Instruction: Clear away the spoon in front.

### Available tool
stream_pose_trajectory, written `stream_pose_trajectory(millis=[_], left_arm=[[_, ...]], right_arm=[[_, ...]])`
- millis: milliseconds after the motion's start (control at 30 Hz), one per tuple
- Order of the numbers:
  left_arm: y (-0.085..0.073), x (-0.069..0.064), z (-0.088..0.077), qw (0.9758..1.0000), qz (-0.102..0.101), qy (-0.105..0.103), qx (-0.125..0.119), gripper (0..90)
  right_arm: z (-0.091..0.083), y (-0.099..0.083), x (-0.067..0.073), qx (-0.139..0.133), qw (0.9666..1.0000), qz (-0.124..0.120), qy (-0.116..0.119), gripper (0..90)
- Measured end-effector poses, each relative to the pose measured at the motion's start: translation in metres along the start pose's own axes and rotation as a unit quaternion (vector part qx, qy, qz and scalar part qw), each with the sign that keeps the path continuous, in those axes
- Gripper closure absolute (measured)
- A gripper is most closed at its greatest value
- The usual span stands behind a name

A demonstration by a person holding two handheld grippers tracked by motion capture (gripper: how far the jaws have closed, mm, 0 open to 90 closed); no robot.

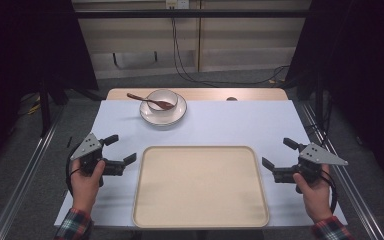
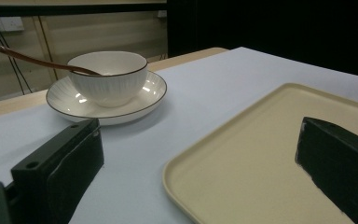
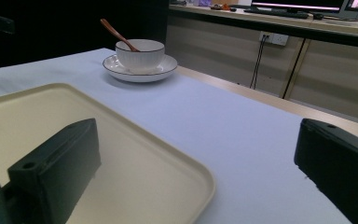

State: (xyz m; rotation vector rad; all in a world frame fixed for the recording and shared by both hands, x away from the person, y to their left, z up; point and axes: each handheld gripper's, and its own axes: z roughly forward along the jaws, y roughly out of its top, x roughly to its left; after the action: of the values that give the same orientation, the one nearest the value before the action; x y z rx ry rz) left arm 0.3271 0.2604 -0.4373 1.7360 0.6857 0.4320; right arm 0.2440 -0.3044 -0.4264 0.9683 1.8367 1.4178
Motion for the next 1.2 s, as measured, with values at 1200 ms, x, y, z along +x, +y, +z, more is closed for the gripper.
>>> stream_pose_trajectory(millis=[1200], left_arm=[[0.006, 0.027, 0.024, 0.9974, -0.053, 0.042, 0.023, 0.0]], right_arm=[[0.002, -0.002, 0.003, 0.009, 0.9998, -0.013, 0.007, 0.1]])
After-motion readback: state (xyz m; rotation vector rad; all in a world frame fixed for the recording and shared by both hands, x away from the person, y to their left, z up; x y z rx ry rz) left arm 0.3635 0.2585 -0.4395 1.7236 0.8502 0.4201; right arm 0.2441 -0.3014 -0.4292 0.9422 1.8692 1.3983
